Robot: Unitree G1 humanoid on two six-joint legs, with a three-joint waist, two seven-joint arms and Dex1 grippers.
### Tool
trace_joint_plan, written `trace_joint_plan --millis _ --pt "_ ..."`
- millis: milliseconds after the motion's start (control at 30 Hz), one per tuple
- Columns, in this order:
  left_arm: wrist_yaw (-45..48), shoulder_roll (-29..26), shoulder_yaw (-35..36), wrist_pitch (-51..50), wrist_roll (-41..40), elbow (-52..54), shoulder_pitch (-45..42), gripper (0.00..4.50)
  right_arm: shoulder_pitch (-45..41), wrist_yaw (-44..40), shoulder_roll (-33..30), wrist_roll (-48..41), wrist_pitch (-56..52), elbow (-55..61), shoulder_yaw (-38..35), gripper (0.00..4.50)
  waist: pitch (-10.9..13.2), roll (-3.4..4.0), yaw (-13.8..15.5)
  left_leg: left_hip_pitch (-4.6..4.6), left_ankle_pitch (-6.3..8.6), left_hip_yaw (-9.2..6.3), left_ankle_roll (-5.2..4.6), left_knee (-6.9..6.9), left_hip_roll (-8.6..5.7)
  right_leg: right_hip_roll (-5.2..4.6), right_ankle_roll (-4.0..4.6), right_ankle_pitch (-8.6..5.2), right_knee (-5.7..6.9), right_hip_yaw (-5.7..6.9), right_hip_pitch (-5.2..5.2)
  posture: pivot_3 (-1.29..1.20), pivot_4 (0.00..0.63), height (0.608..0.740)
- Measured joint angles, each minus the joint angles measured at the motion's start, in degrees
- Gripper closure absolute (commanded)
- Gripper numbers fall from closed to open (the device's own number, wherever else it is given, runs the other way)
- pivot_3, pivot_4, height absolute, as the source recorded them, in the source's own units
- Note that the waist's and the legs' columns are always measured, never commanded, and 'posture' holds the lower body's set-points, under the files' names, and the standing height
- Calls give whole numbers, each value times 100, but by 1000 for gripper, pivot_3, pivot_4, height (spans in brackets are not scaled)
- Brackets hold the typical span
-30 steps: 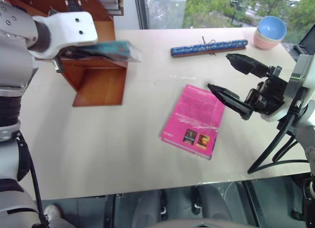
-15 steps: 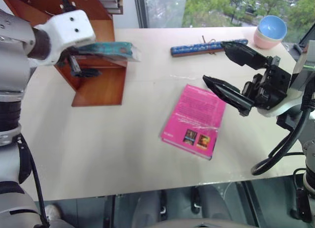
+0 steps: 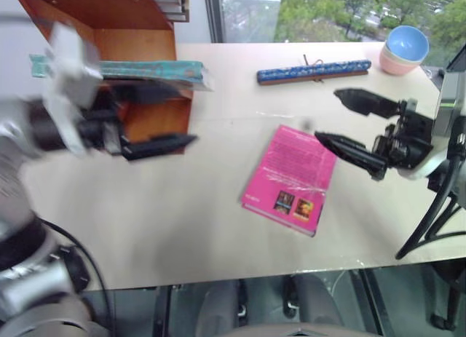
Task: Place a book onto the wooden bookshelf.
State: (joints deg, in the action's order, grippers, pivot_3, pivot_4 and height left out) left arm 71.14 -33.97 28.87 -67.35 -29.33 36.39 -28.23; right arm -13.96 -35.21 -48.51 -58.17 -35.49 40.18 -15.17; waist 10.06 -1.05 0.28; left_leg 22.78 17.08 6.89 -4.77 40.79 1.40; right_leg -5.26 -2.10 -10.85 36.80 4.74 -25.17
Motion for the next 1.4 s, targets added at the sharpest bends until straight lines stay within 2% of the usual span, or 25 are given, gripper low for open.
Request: trace_joint_plan --millis 33,100,200,233,300,333,367,433,500,667,767,933,1067,1233,1300,1400 --pt "-342 406 -157 84 -33 90 341 20 326 -27 -107 103 -48 125 -20 624 5 -9 20 6 0 -9 0 6 1 1 1 0 -1 1 1 0 150 738" --pt "-772 661 -516 435 -1 91 637 20 691 -34 -204 218 -73 282 -96 624 9 -16 32 4 0 -13 2 20 6 7 2 2 4 3 5 0 150 738" --pt "-1729 1553 -1143 1316 257 -5 584 20 969 116 -204 189 -130 492 -237 624 2 -8 69 -25 3 -26 1 37 0 -3 9 3 1 12 47 0 150 738" --pt "-1871 1630 -1314 1453 328 -65 577 261 1024 162 -203 163 -137 557 -294 624 2 -9 73 -21 3 -29 1 37 1 -3 21 -4 -2 15 47 0 150 738" --pt "-2375 2155 -1675 1701 411 -572 374 688 1282 390 -169 141 -172 794 -468 624 -1 -9 96 -17 2 -37 -1 42 -5 -6 24 -5 0 15 49 0 150 738" --pt "-2506 2312 -1788 1748 353 -818 281 1273 1393 484 -156 125 -182 912 -517 624 -1 -11 89 -13 2 -38 -2 48 -3 -3 24 -4 -1 15 46 0 150 738" --pt "-2532 2351 -1832 1774 320 -894 256 1541 1436 518 -153 115 -184 956 -547 624 -1 -11 84 -11 2 -39 -2 48 -3 -3 24 -4 0 15 45 0 150 738" --pt "-2802 2584 -2023 2139 385 -1288 57 2411 1719 685 -129 7 -187 1131 -762 624 -1 -10 73 -10 2 -43 -5 47 -3 -1 30 3 0 17 44 0 150 738" --pt "-3502 2946 -2251 3107 939 -2004 -320 3351 1962 823 -99 -46 -186 1315 -944 624 -1 -11 89 -5 2 -48 -6 46 -5 2 24 19 -2 23 44 0 150 738" --pt "-4848 3520 -2493 5292 2015 -3783 -1008 3351 2031 1050 -48 -196 -107 1404 -1235 624 -1 -15 96 2 10 -47 -22 46 -6 1 23 19 -11 26 44 0 150 738" --pt "-5533 3687 -2481 6128 2307 -4513 -1329 3351 1896 1211 -41 -399 36 1481 -1300 624 0 -16 83 10 20 -48 -38 46 -5 0 22 20 -21 31 42 0 150 738" --pt "-6507 3688 -2355 6543 2619 -4701 -1406 3351 1074 1651 -44 -919 360 1499 -1282 624 1 -17 64 17 21 -49 -39 38 -5 1 18 19 -31 39 36 0 150 738" --pt "-6897 3749 -2364 6633 2685 -4685 -1406 3351 657 1858 -72 -1174 484 1480 -1228 624 1 -16 43 15 21 -42 -39 36 -3 2 17 19 -35 47 36 0 150 738" --pt "-6583 3670 -2464 6606 2436 -4533 -1192 3351 511 1899 -123 -1224 497 1367 -1103 624 -1 -14 40 11 21 -40 -38 36 3 7 18 18 -33 48 36 0 150 738" --pt "-5984 3475 -2638 6469 2150 -4271 -838 3351 472 1882 -149 -1209 497 1331 -1043 624 -1 -13 43 12 21 -40 -37 35 3 7 19 18 -32 48 34 0 150 738" --pt "-4728 2847 -3032 6230 1680 -3781 -70 3351 448 1826 -232 -1183 489 1259 -1021 624 0 -11 51 14 21 -41 -36 35 3 4 20 17 -34 51 34 0 150 738"
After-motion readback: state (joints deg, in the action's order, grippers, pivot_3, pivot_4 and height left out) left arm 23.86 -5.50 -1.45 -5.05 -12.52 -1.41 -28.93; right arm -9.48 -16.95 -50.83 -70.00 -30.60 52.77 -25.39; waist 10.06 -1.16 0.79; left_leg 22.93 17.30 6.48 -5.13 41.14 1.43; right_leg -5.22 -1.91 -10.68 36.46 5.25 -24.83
